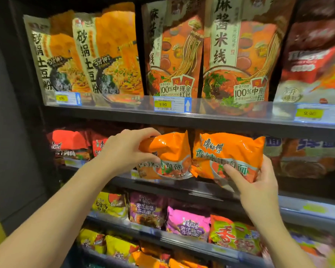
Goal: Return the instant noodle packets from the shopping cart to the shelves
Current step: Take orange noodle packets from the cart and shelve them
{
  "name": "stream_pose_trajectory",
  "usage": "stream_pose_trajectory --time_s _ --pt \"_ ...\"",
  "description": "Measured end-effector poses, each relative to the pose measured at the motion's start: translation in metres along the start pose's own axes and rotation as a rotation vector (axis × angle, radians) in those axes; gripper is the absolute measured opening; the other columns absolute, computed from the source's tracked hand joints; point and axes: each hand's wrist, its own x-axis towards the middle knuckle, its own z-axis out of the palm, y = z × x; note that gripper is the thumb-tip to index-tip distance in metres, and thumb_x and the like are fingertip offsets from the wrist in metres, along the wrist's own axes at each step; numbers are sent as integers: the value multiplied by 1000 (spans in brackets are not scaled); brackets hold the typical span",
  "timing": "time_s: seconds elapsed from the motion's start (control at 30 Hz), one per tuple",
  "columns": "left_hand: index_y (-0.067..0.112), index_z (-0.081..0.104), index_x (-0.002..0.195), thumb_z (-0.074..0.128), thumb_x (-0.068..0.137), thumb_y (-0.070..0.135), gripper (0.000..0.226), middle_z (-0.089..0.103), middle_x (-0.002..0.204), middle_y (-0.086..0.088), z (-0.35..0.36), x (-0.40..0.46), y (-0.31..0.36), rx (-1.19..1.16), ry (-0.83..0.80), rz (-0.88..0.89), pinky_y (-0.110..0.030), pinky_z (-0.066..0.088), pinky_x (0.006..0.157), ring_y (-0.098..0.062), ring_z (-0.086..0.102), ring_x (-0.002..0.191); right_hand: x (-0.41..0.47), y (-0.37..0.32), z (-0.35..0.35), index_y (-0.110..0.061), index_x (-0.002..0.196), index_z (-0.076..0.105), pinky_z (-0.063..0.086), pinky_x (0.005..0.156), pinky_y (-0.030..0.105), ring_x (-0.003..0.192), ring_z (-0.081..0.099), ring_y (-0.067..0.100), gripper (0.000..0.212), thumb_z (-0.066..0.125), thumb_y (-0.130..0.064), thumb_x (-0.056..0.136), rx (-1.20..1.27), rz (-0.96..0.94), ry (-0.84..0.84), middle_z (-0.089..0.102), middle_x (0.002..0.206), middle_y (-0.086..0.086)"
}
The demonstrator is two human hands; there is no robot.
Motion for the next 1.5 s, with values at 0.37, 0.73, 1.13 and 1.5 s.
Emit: stream_pose_trajectory --time_s 0.37,0.73,1.13,1.5 --pt "52 52 126 76 81 60 51 65 113 20 -1 34 -6 145 -60 74 -36 43 77 -14 59 106 24 13 6 -32 130 53 53 84 25 99 66 -4 62 88 -28 79 -155 51 -126 68 112 -18" --pt "25 55 140 66 93 52 55 58 101 14 14 58 -13 245 -223 86 -33 45 81 -9 56 93 45 19 13 -26 105 47 60 75 34 93 67 12 46 85 -35 80 -334 255 -301 64 106 -8" --pt "36 52 133 62 97 50 40 48 100 16 38 48 -32 244 -245 73 -51 25 111 -16 53 110 50 18 11 -33 100 51 59 76 28 92 69 7 46 90 -31 75 -444 213 -424 68 102 -12" --pt "35 54 122 62 97 50 31 47 99 18 37 34 -45 173 -188 114 -49 25 112 -10 46 100 64 14 -4 -30 117 62 57 80 22 94 74 3 61 94 -11 69 -393 317 -702 78 106 -11"
